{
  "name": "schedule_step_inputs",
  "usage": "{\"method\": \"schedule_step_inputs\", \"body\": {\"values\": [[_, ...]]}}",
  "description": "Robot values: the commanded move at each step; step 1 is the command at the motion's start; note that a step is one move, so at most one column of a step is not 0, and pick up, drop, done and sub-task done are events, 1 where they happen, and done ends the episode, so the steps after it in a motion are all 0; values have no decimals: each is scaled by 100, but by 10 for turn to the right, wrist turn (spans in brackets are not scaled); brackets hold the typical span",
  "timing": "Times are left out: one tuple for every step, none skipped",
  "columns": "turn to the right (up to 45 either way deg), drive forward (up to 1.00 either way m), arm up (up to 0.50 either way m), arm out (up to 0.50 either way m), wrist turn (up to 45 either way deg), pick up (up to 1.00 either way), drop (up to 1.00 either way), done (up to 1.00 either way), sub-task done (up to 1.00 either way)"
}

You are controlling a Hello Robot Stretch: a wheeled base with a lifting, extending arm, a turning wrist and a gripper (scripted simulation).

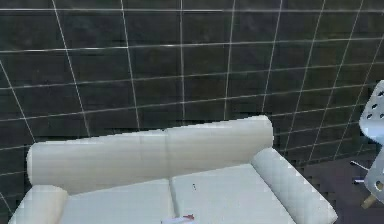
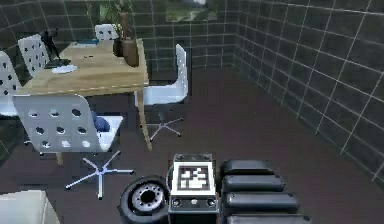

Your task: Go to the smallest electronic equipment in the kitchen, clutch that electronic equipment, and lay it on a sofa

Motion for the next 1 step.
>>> {"method": "schedule_step_inputs", "body": {"values": [[-450,0,0,0,0,0,0,0,0]]}}
